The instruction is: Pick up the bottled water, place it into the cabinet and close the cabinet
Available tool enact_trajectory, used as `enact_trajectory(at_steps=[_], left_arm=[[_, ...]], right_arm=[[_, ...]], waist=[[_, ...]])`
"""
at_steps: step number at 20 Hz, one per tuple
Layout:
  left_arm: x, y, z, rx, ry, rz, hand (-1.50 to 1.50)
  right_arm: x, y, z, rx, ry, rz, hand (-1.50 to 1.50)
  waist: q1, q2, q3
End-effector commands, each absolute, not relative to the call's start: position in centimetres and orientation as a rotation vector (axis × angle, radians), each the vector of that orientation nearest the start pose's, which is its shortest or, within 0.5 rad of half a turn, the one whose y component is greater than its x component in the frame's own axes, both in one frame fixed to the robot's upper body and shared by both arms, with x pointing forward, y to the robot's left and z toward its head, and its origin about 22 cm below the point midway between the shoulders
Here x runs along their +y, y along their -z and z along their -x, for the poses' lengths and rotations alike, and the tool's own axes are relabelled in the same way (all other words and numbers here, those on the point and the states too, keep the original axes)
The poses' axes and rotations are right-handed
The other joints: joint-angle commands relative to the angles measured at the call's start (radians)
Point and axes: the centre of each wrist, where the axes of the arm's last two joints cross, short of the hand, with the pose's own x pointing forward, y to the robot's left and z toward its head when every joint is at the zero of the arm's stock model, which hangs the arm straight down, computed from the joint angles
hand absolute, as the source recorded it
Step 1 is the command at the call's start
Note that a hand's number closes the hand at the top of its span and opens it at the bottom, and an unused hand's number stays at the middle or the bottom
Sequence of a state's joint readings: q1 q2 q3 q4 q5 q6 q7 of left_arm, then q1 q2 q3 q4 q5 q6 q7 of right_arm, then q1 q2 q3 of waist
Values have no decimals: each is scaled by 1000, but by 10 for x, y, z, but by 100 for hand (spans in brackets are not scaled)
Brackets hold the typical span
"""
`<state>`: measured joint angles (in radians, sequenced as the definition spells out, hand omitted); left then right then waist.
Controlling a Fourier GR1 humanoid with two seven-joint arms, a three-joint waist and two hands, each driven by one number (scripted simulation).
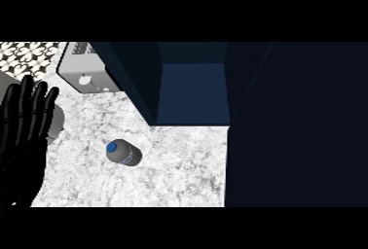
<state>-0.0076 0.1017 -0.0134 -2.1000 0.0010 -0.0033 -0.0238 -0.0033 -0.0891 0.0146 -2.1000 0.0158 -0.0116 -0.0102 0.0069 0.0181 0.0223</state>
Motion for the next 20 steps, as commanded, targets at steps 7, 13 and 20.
enact_trajectory(at_steps=[7, 13, 20], left_arm=[[217, -114, -187, -1946, -395, -312, -150], [179, -140, -155, -1939, -516, -318, -150], [160, -164, -108, -1931, -537, -347, -150]], right_arm=[[-224, -125, -181, -2025, -211, -219, -150], [-204, -148, -142, -1990, -230, -276, -150], [-183, -160, -111, -1988, -199, -282, -150]], waist=[[7, -25, -23], [-11, -24, -21], [-8, -28, -20]])
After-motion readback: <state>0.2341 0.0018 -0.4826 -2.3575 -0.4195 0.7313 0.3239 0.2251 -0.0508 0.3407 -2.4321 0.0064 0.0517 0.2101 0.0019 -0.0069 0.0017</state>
